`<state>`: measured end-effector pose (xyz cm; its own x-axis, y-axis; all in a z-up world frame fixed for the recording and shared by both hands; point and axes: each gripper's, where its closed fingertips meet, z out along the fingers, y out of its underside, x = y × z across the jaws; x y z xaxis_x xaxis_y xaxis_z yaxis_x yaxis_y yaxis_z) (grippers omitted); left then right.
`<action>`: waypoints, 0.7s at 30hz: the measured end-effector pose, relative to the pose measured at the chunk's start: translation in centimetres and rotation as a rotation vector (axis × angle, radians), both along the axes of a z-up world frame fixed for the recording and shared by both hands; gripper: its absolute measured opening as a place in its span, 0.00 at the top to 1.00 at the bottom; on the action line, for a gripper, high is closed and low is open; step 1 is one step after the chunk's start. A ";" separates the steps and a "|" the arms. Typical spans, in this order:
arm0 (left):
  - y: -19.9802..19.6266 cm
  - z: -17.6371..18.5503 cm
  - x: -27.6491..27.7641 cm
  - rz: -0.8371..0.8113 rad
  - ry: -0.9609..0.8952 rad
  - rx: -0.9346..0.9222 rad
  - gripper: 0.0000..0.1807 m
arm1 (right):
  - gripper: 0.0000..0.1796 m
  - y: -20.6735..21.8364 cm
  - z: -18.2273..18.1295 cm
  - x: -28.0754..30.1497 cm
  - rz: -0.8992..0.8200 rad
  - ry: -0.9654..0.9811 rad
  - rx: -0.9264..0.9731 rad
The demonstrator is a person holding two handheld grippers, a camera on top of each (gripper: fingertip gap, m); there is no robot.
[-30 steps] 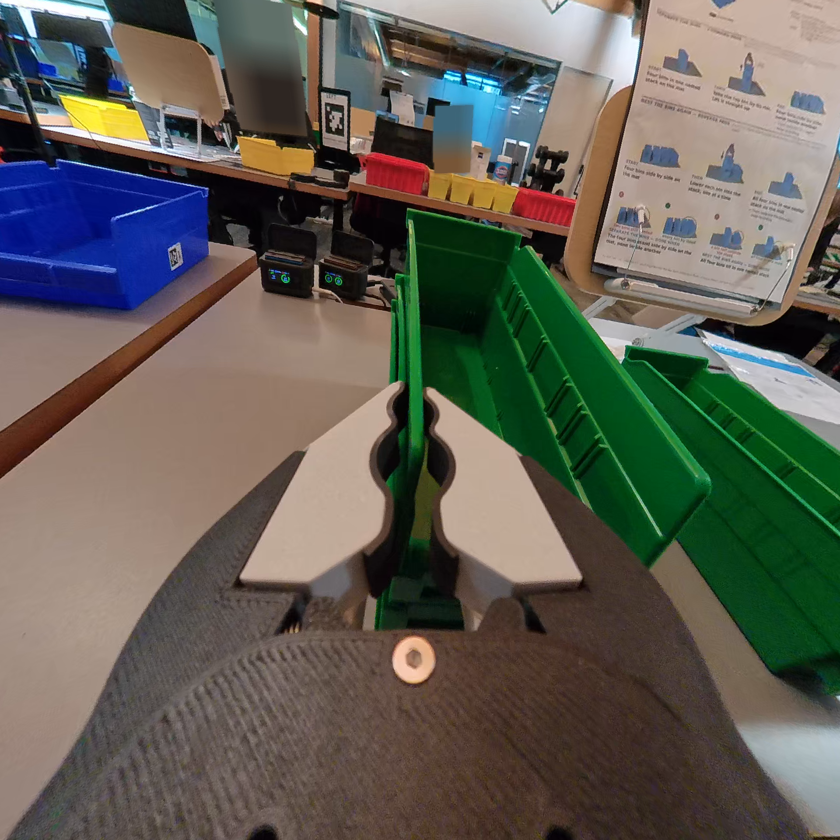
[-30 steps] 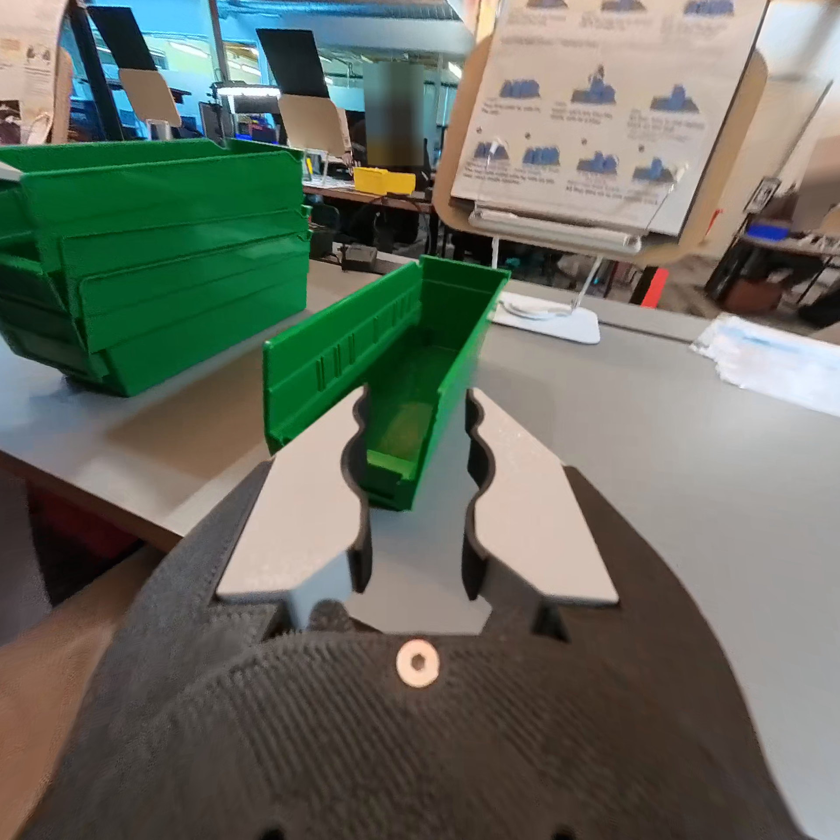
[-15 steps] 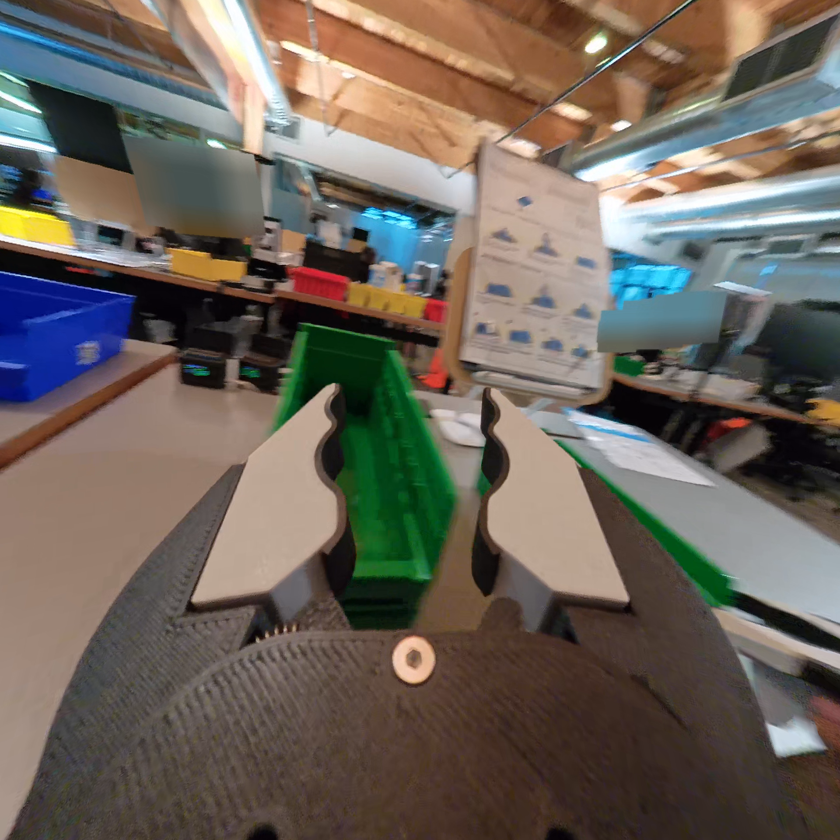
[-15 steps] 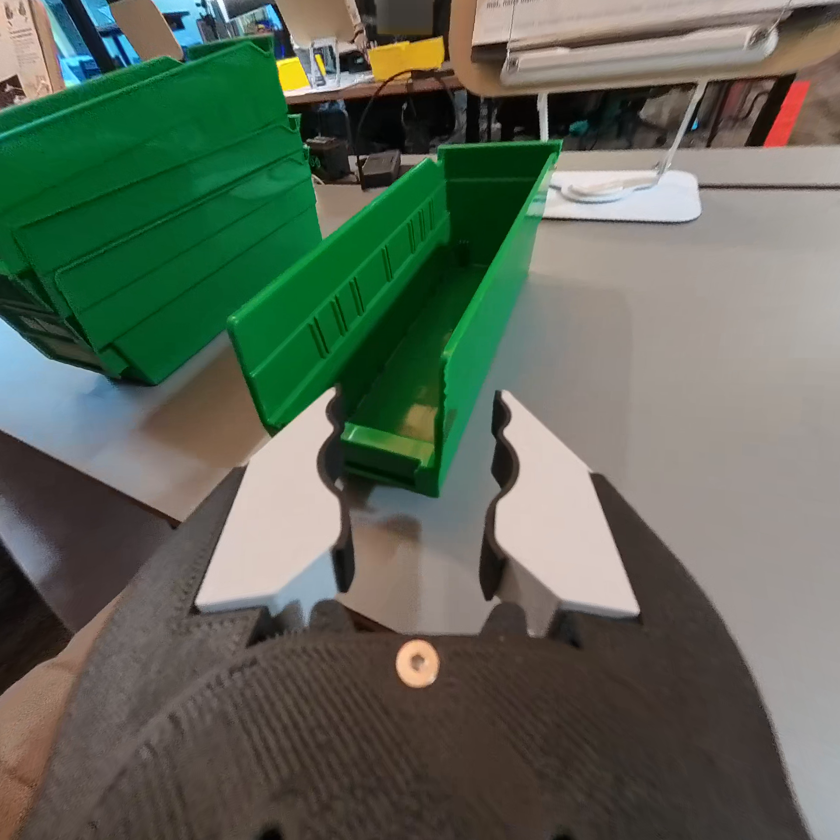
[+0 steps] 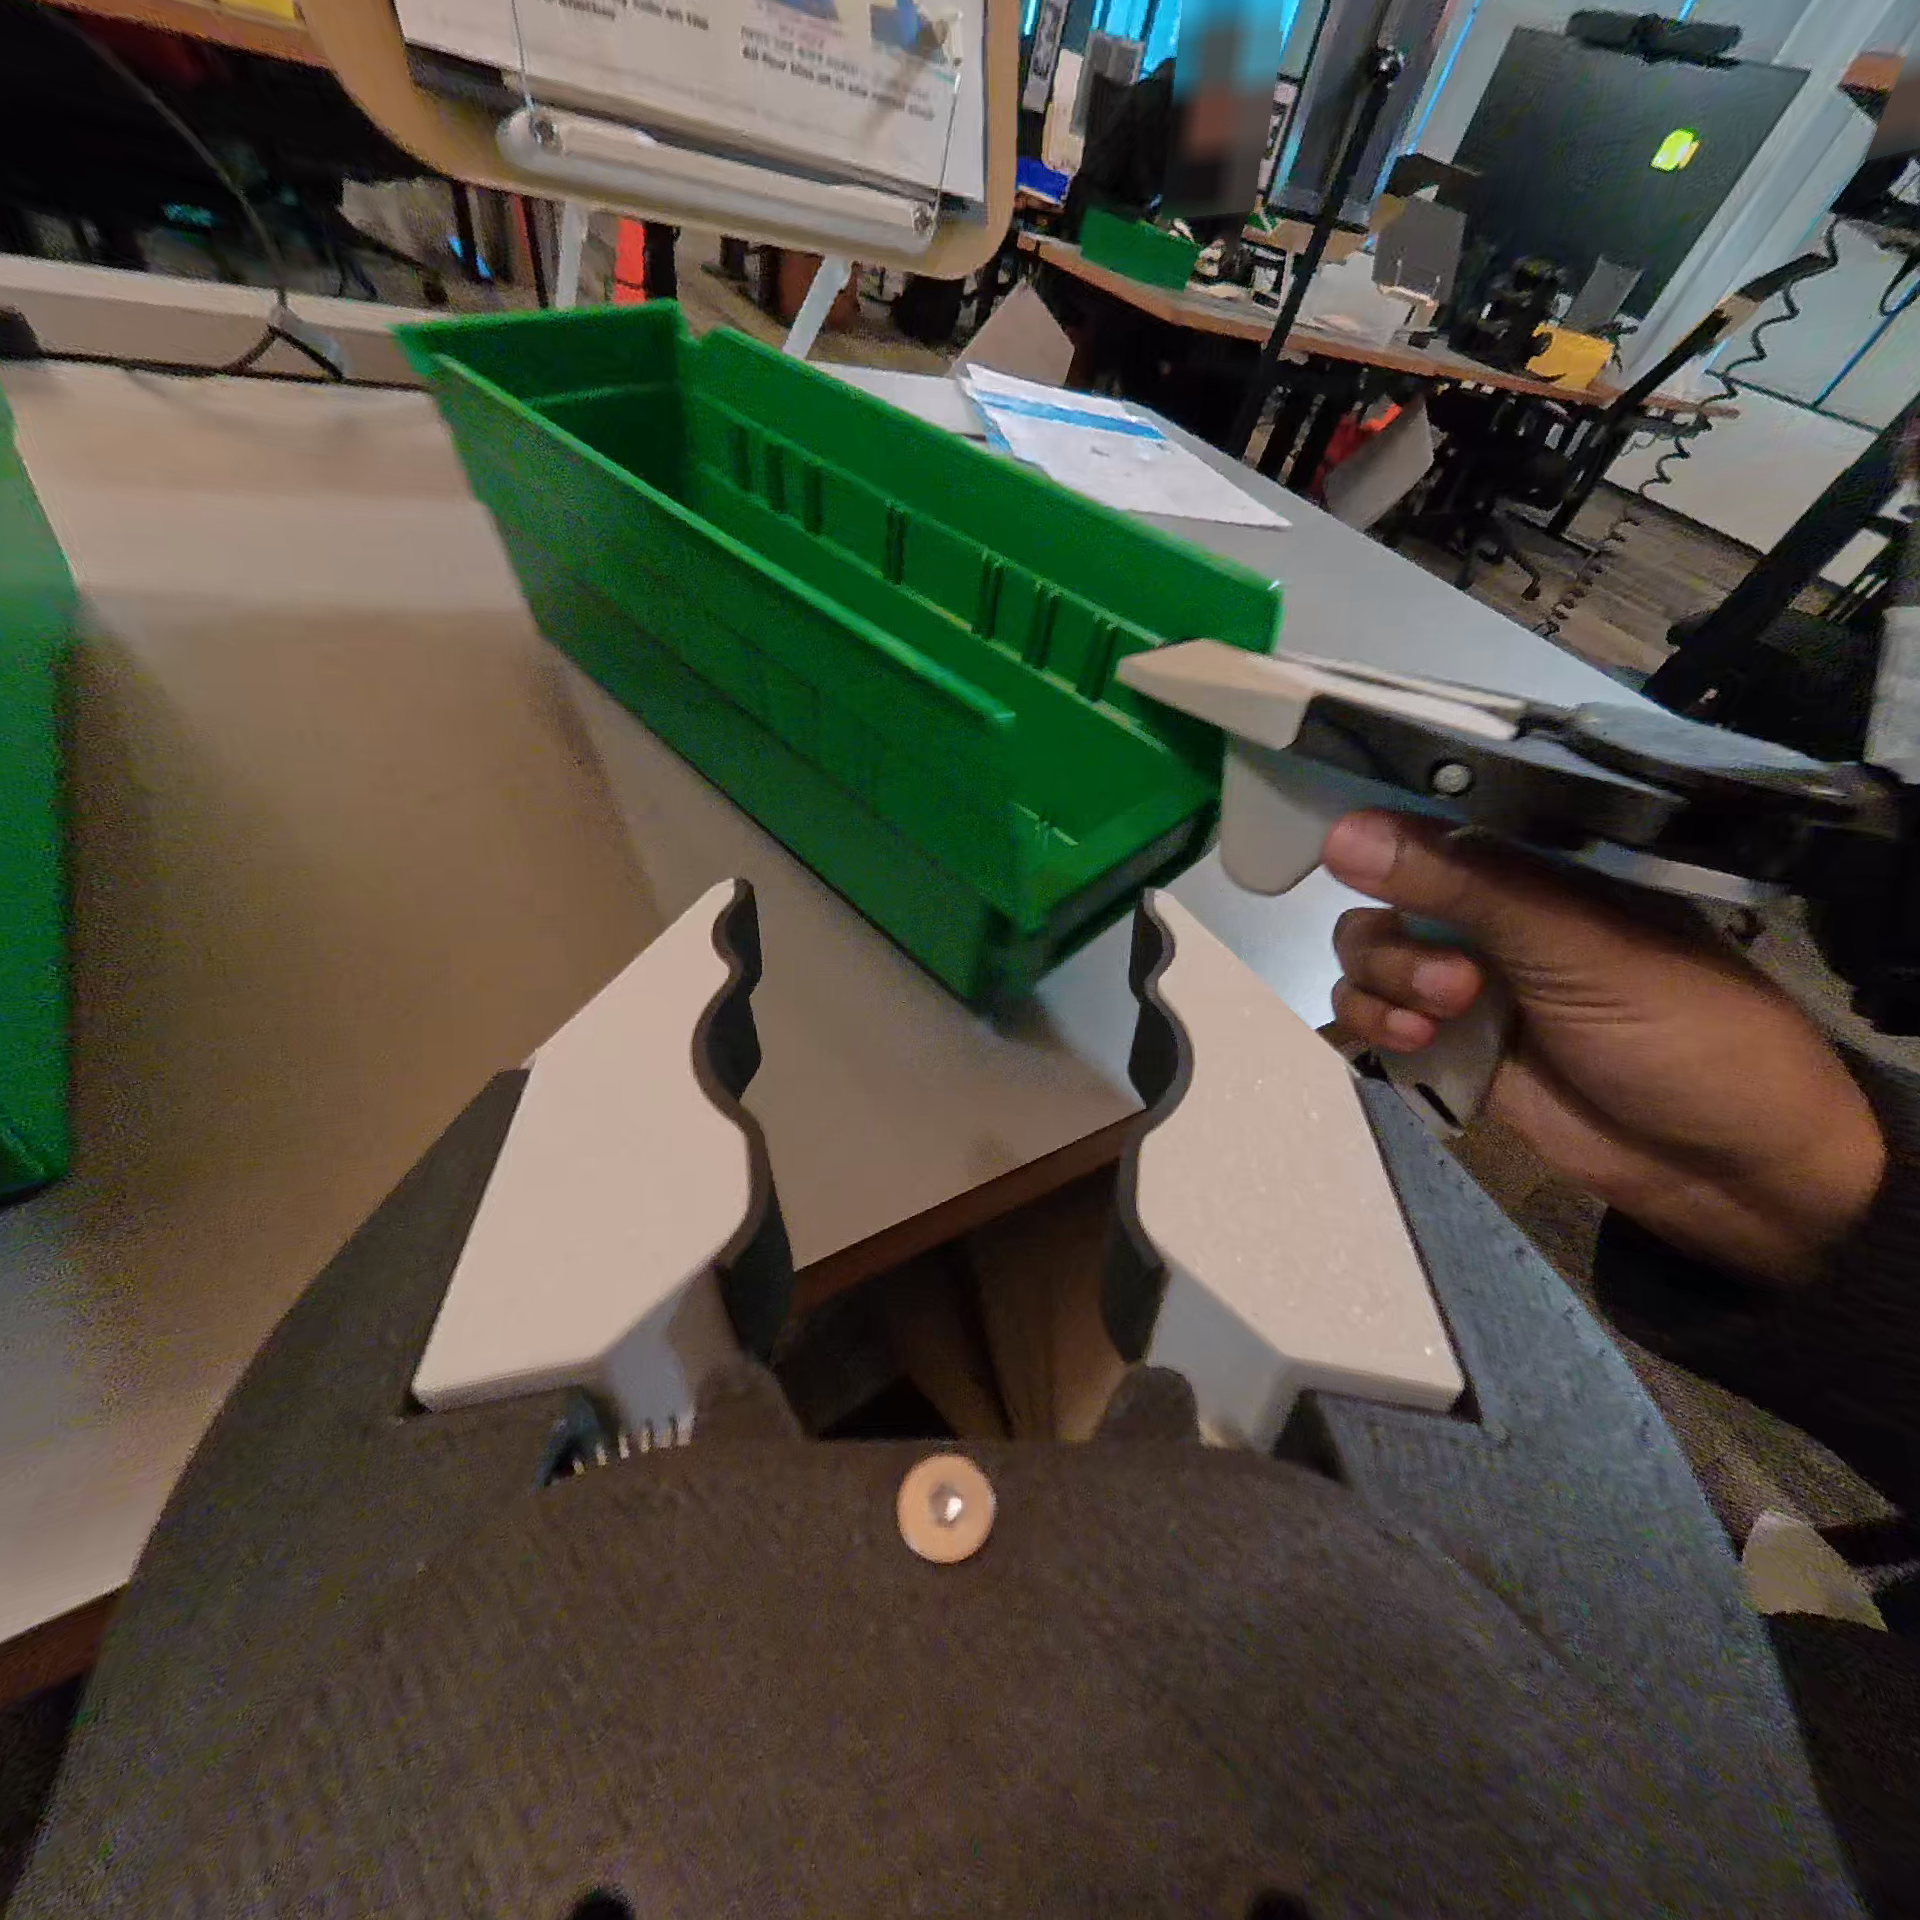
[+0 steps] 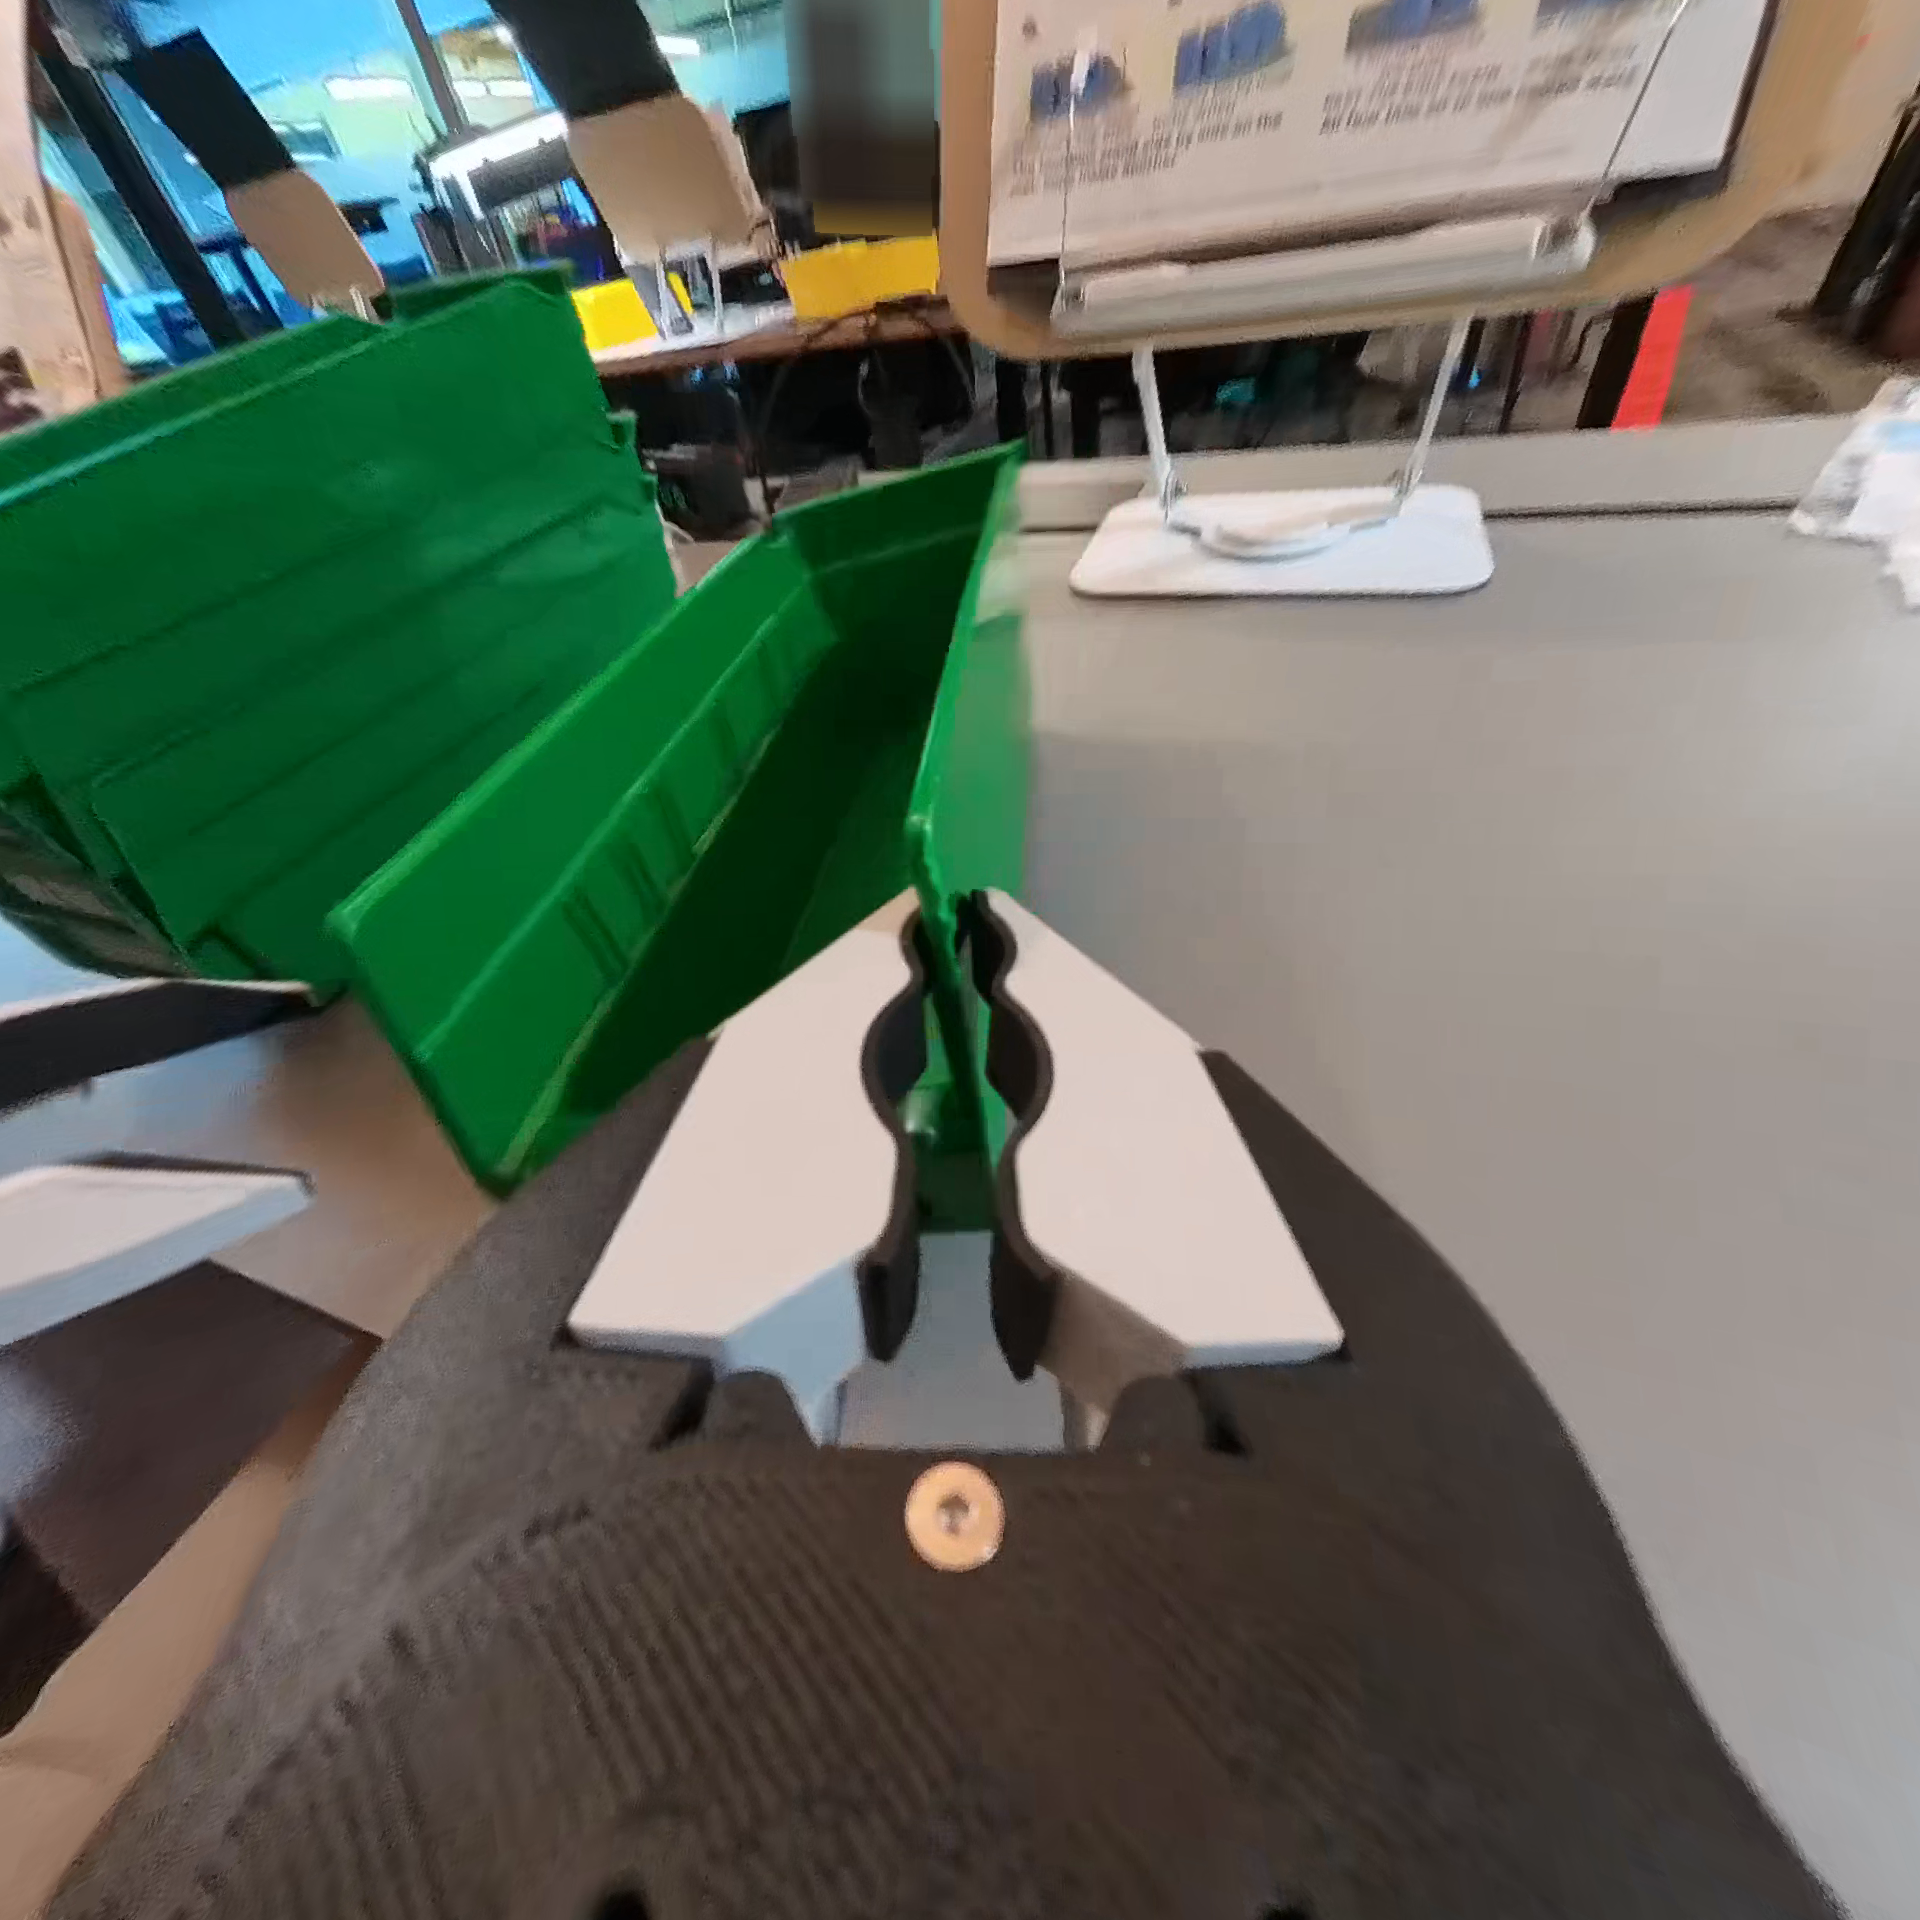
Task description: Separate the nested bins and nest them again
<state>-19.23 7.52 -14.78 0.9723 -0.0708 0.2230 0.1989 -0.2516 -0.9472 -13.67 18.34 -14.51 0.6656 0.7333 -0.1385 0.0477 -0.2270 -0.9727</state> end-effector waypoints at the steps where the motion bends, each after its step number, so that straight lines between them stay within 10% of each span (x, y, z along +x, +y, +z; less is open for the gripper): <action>1: 0.1 -0.3 0.0 -0.005 -0.016 -0.011 0.61 | 0.99 -0.3 0.5 0.0 0.009 0.010 0.022; 21: 0.3 2.5 2.0 -0.228 -0.266 0.122 0.69 | 0.97 -7.8 7.3 0.0 0.055 0.092 0.485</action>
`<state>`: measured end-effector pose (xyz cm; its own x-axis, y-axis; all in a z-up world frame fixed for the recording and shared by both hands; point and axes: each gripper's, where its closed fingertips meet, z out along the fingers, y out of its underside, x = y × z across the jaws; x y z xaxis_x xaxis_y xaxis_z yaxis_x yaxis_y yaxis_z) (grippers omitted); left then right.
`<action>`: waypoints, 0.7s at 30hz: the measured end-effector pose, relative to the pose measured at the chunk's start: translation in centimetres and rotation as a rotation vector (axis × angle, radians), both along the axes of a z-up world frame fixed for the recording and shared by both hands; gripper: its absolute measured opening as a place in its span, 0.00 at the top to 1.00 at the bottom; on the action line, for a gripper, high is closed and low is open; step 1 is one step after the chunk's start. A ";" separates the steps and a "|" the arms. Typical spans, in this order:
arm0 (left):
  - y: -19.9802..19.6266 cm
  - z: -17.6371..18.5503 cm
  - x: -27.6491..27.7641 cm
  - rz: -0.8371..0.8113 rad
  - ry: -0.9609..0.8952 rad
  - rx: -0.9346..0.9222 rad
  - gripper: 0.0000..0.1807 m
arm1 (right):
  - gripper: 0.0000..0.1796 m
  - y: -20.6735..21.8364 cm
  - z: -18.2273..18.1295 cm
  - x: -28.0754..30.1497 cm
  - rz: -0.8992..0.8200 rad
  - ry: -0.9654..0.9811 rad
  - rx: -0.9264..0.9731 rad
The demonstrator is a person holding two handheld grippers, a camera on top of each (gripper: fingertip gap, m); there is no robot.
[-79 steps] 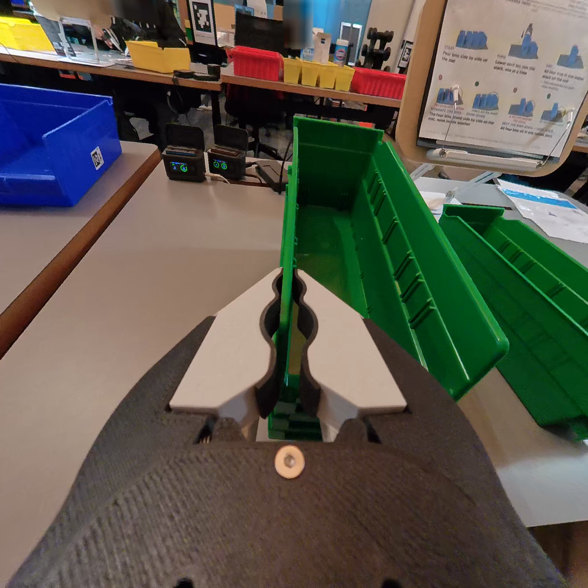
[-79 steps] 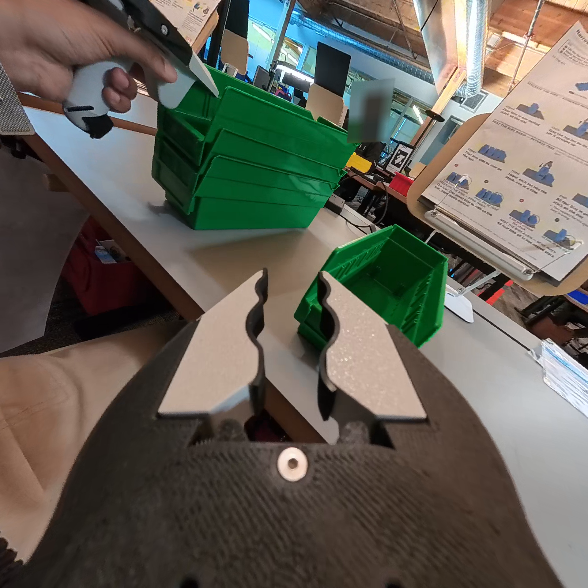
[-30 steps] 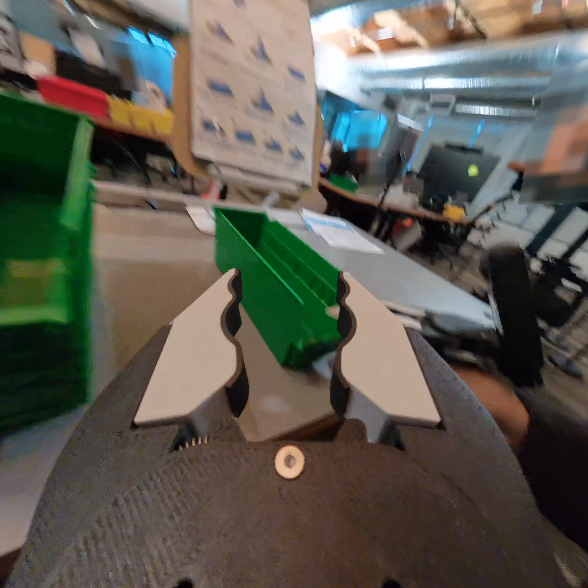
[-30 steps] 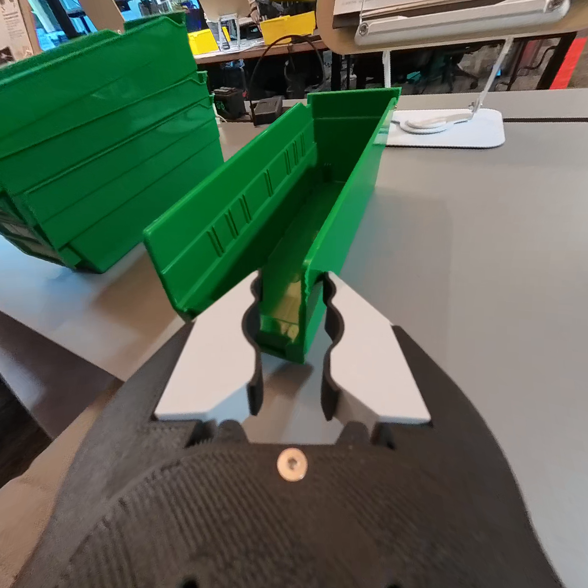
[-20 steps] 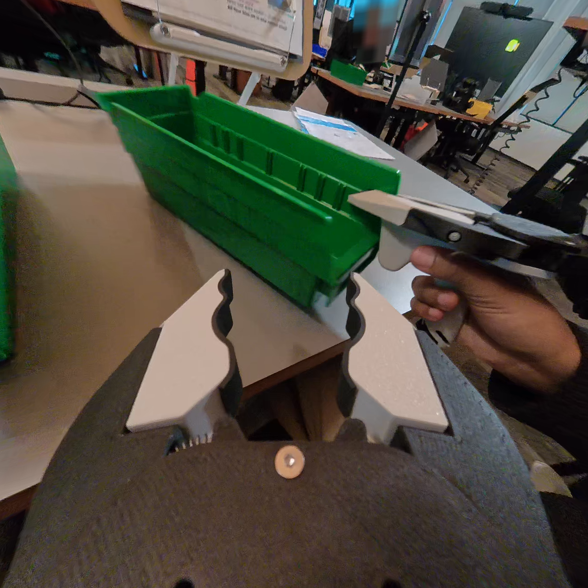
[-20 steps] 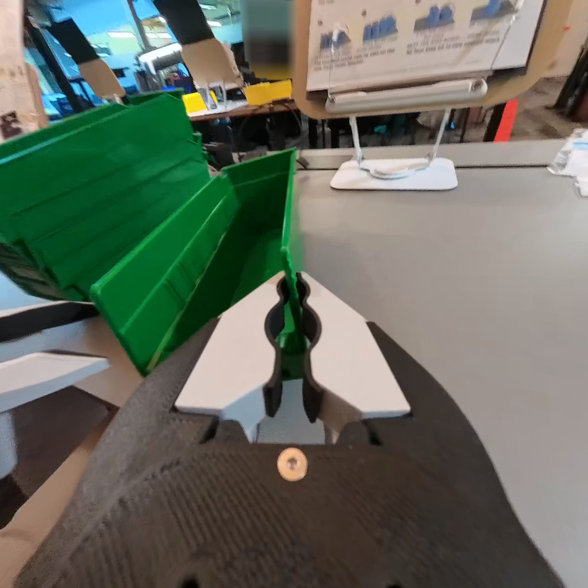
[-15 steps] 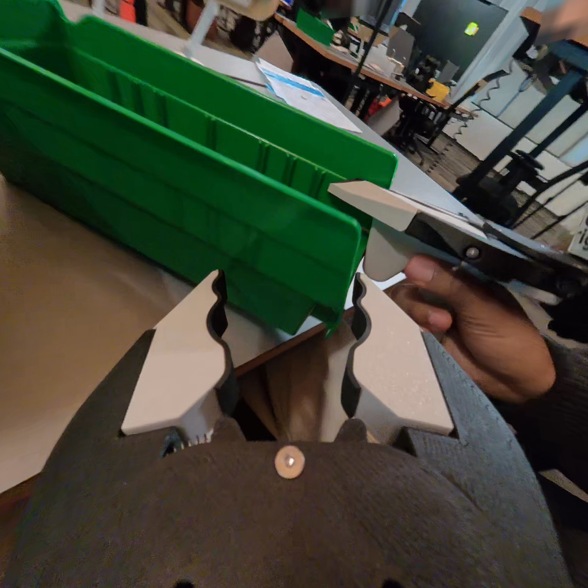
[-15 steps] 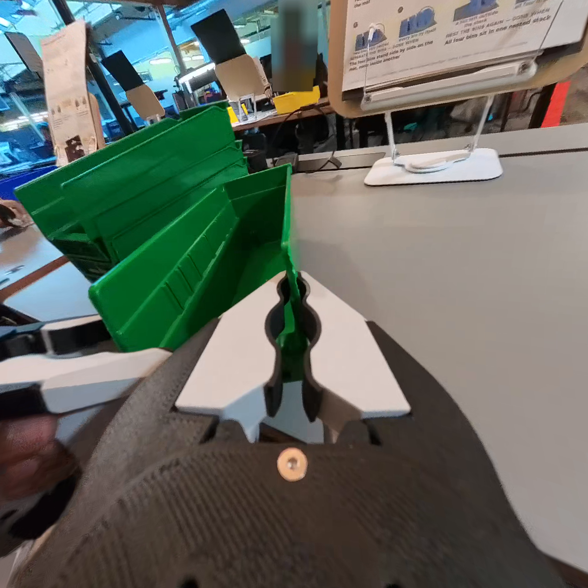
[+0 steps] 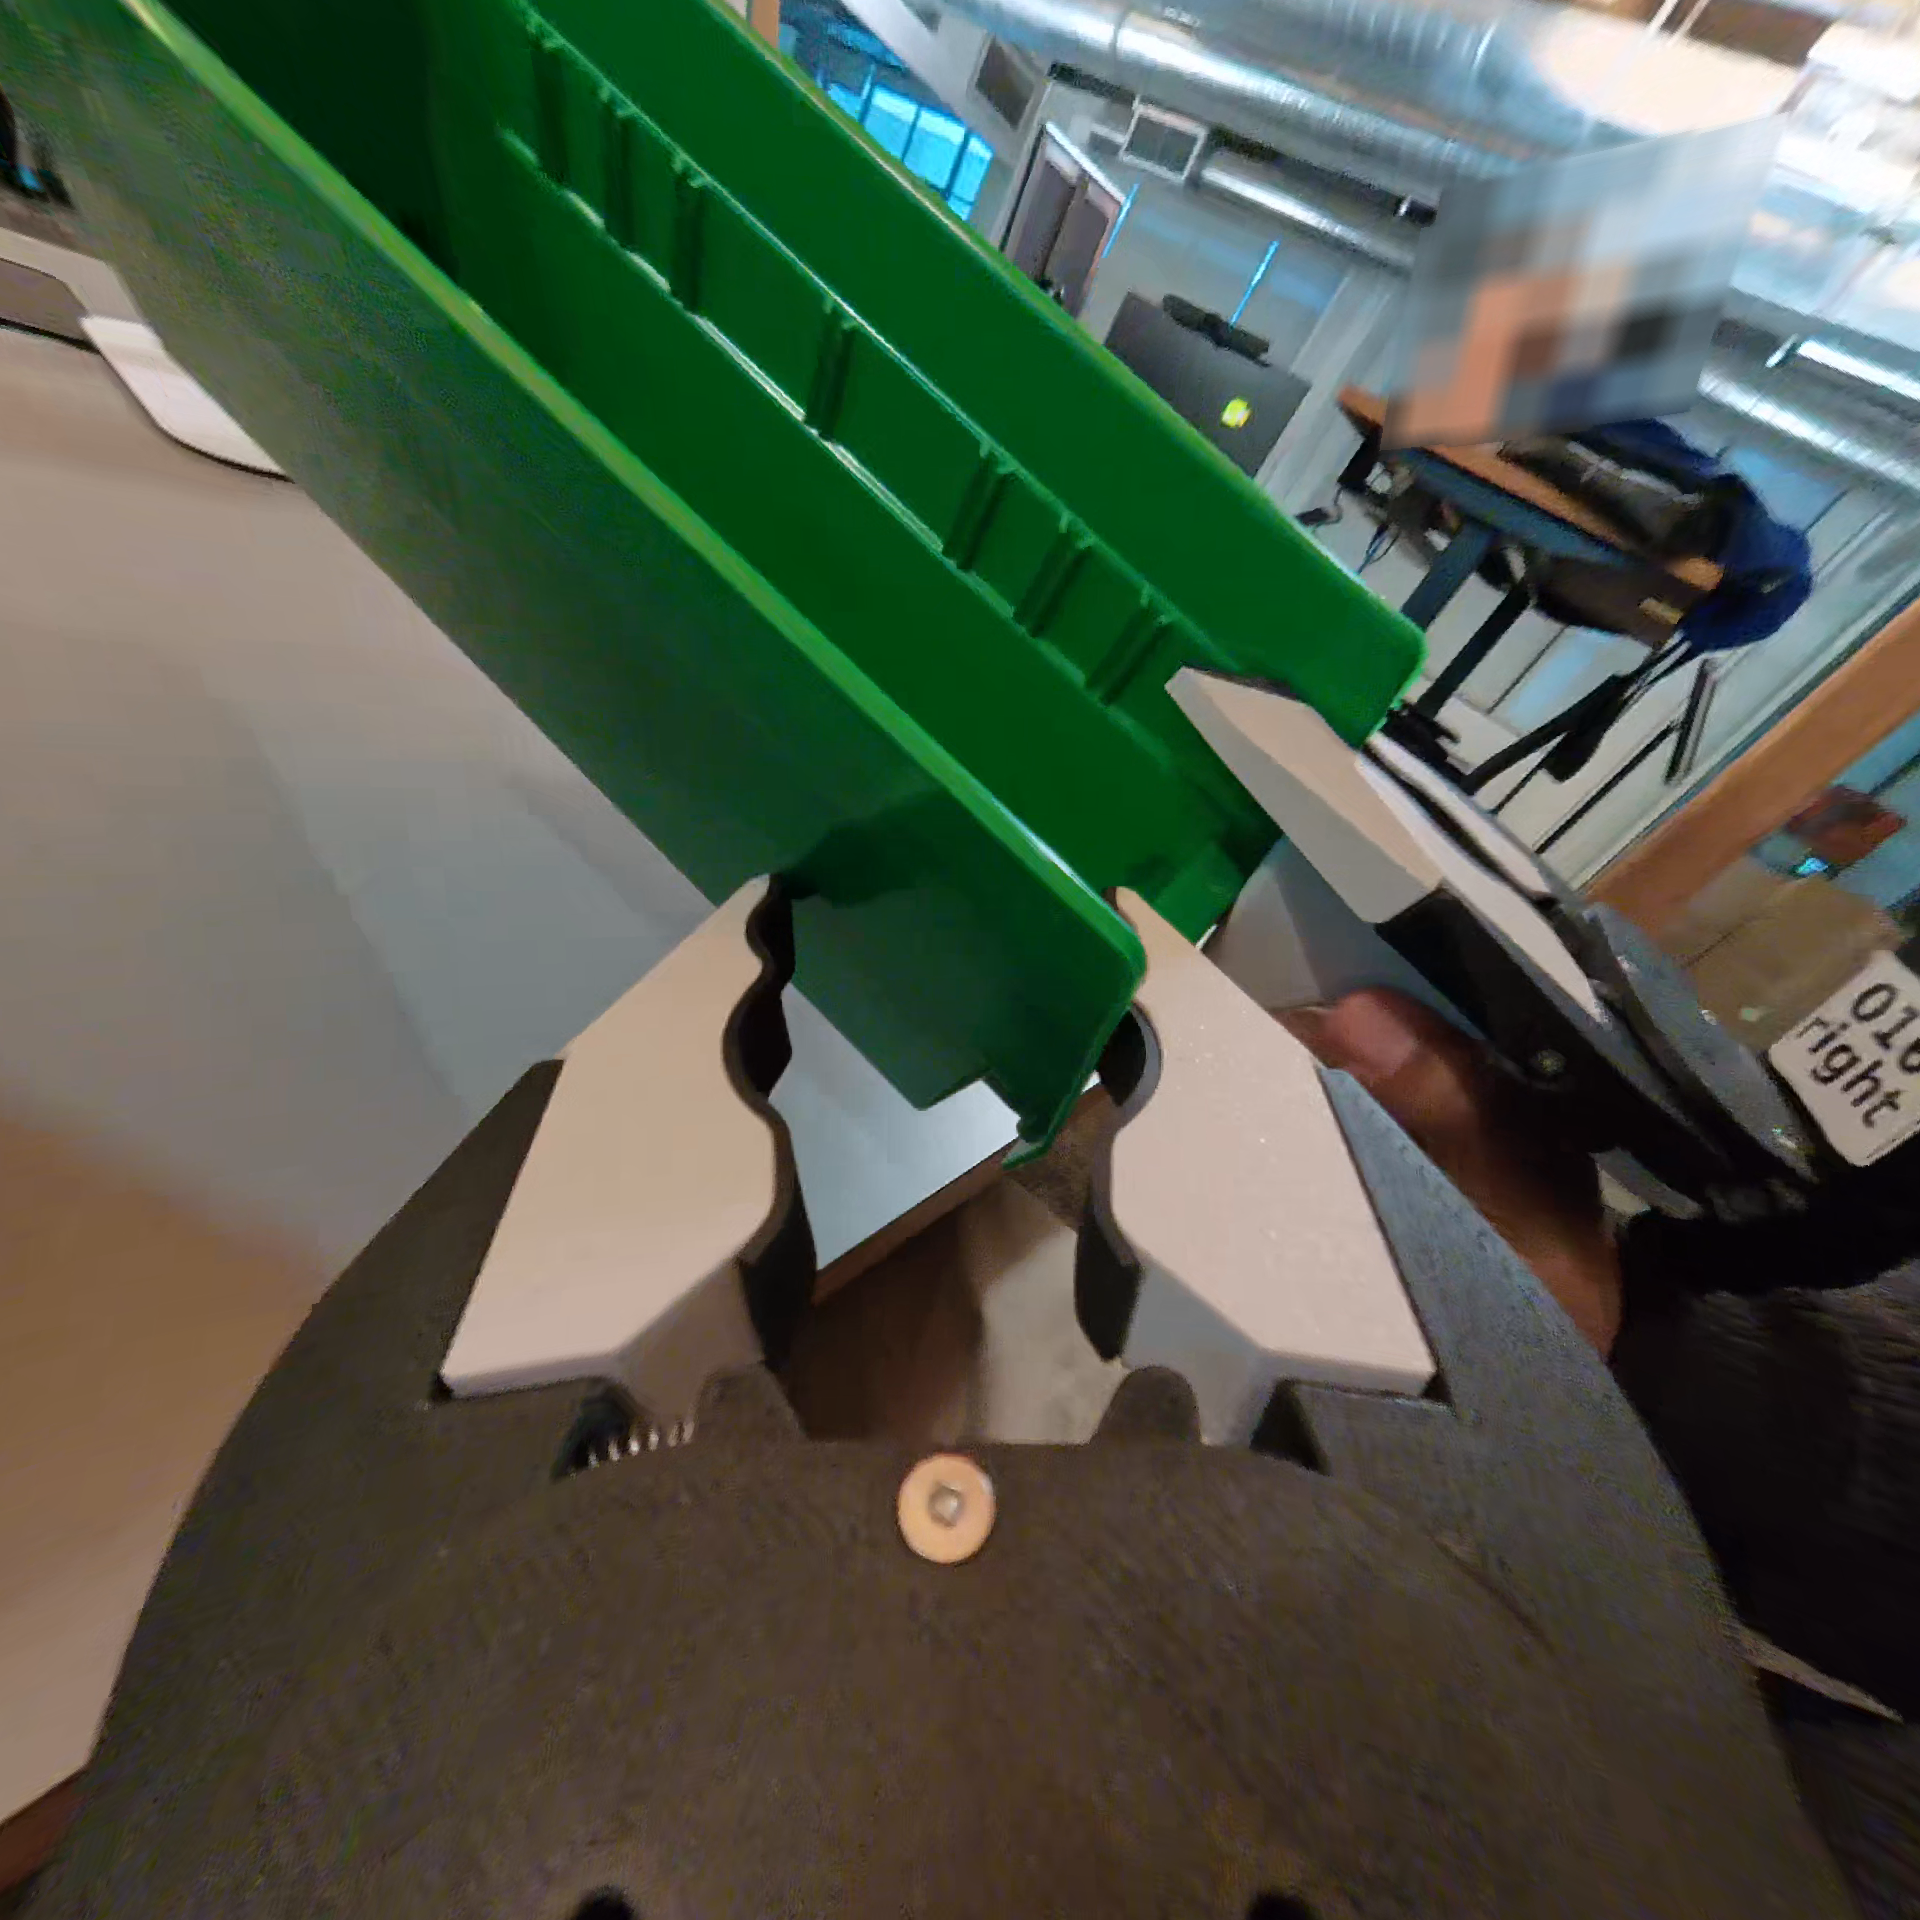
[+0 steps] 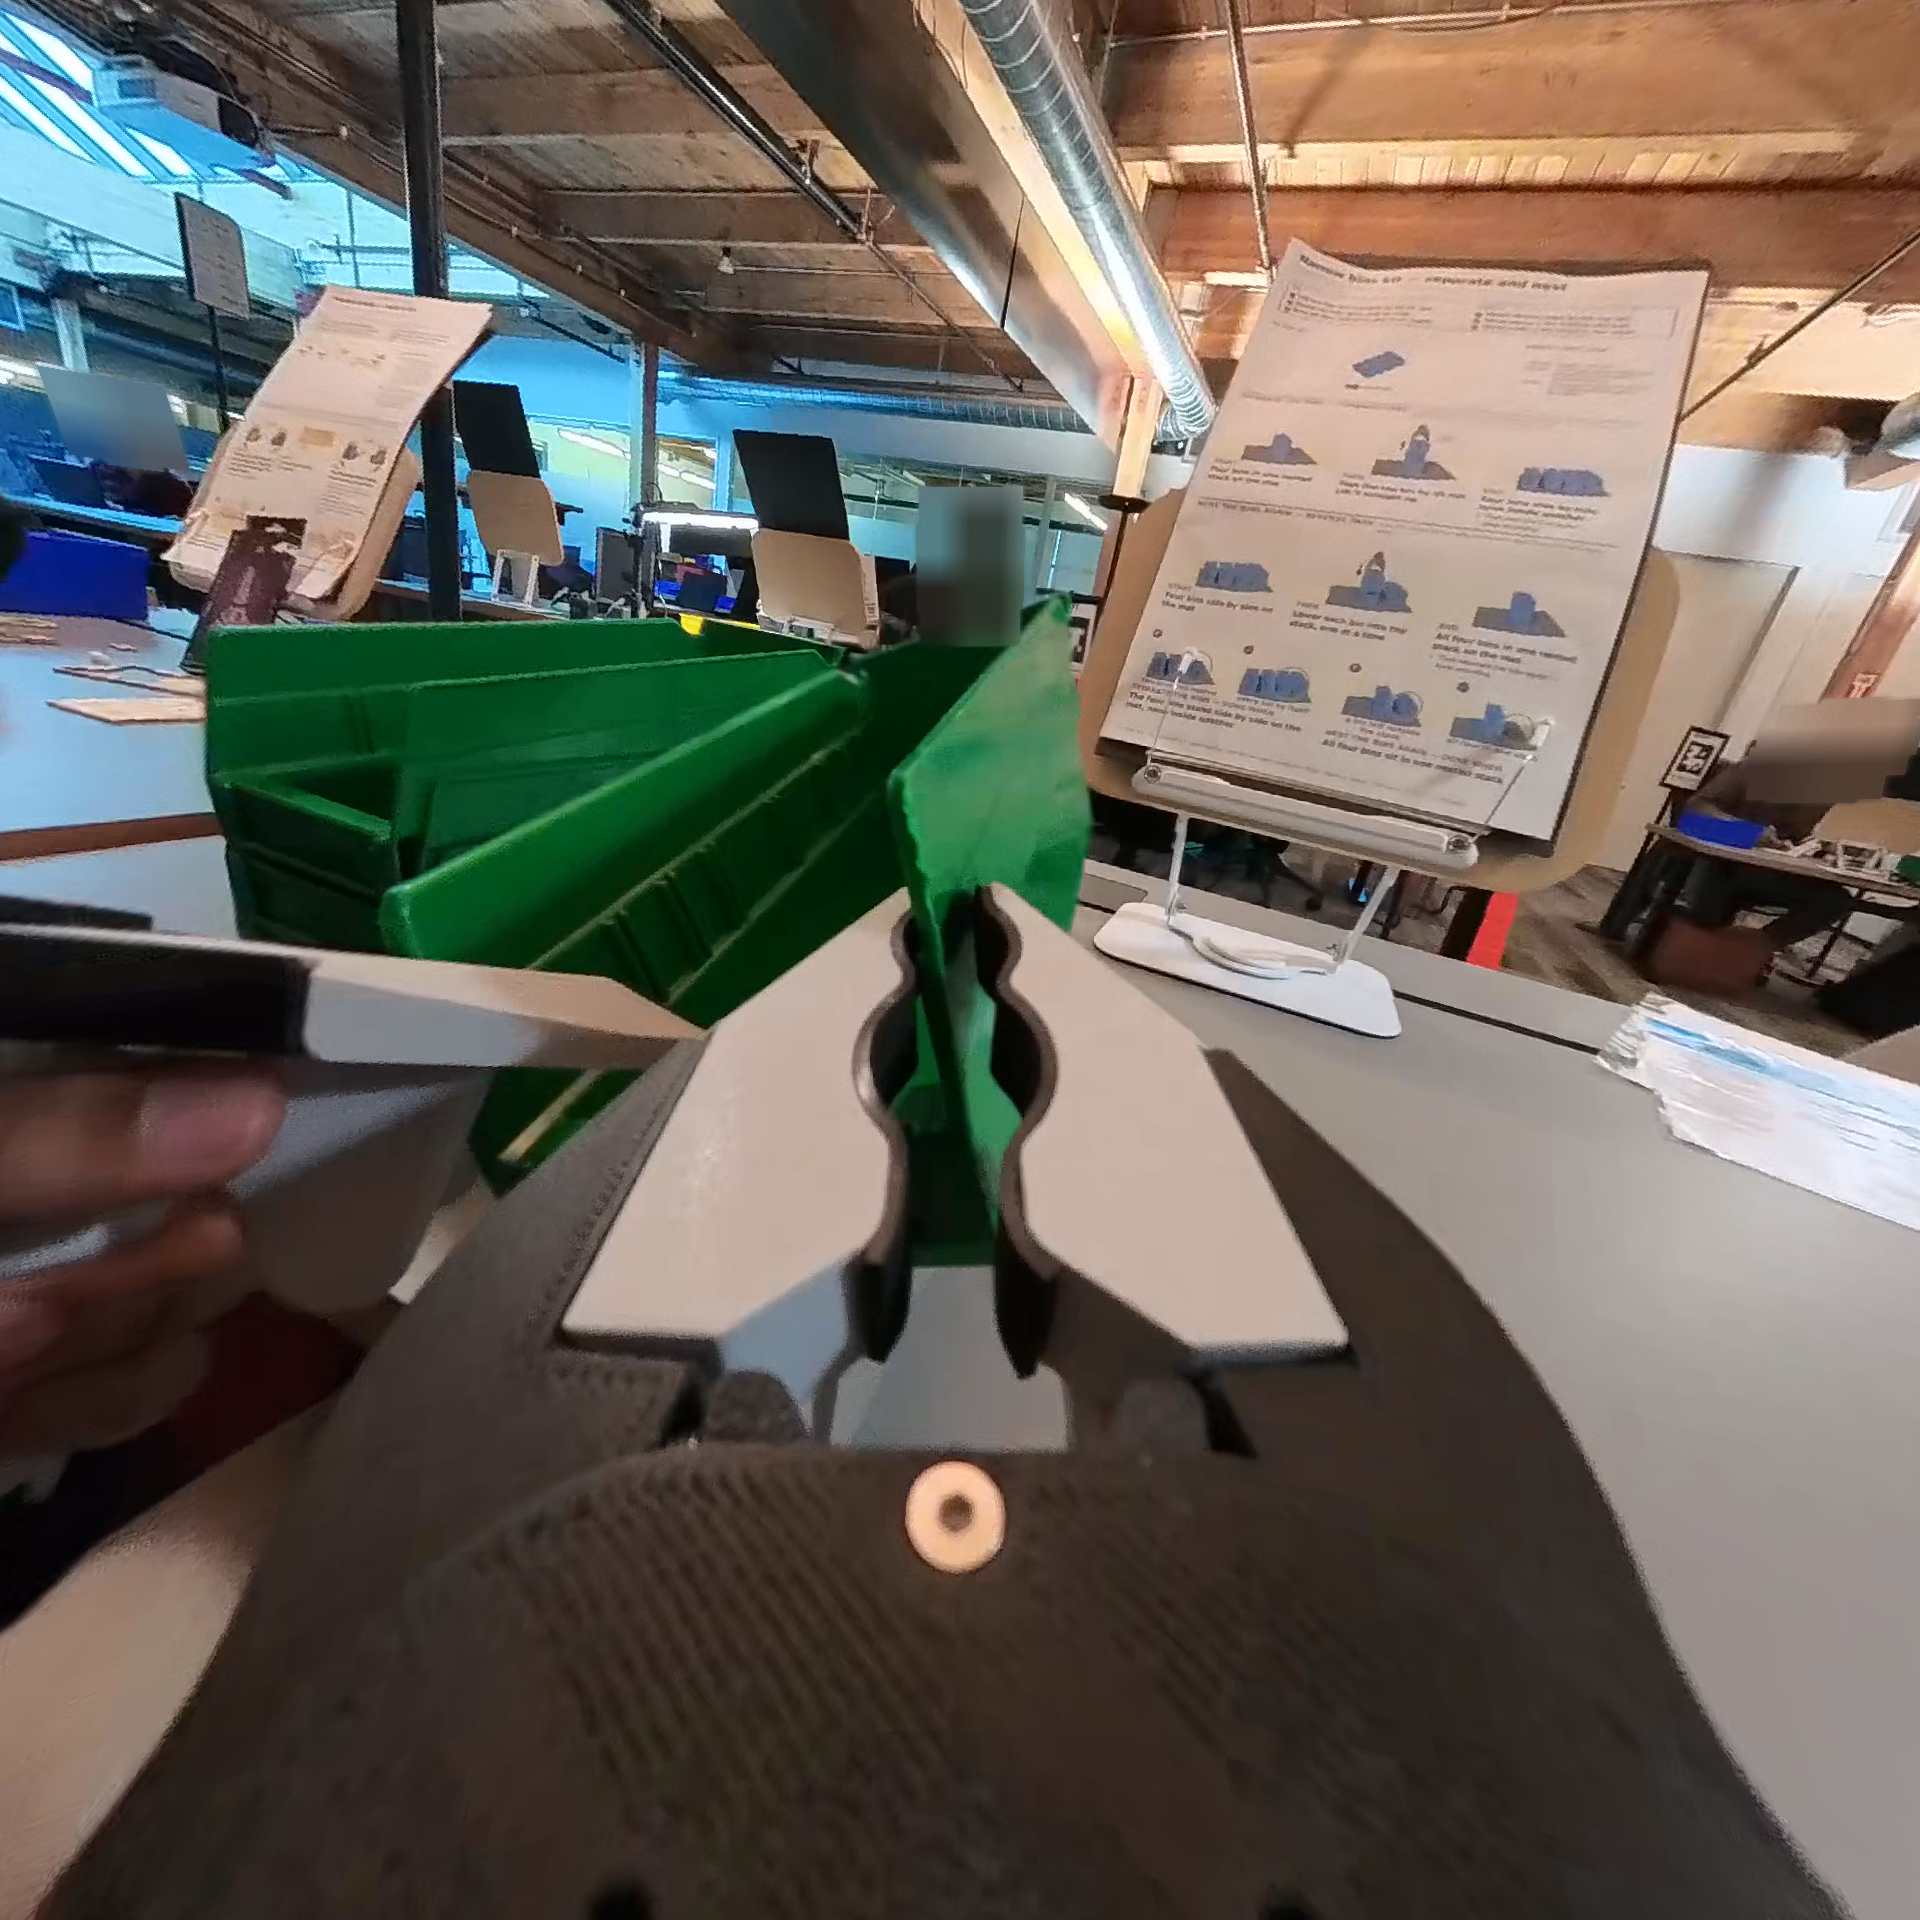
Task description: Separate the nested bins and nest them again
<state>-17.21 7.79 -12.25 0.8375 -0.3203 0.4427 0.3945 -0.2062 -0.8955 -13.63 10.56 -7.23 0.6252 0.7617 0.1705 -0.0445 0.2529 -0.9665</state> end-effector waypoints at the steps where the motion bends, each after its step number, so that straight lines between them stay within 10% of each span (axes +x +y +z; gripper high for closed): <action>1: 0.0 -0.1 -0.2 0.014 0.032 -0.002 0.73 | 0.96 -0.2 0.0 -0.1 0.000 -0.007 0.013; 14: -0.5 2.0 -6.0 0.281 0.013 0.072 1.00 | 0.81 -6.3 -0.3 -2.8 0.154 -0.116 0.302; 21: -2.2 7.8 -9.5 0.400 0.138 0.249 1.00 | 0.92 -7.2 -1.0 -3.3 0.191 -0.141 0.303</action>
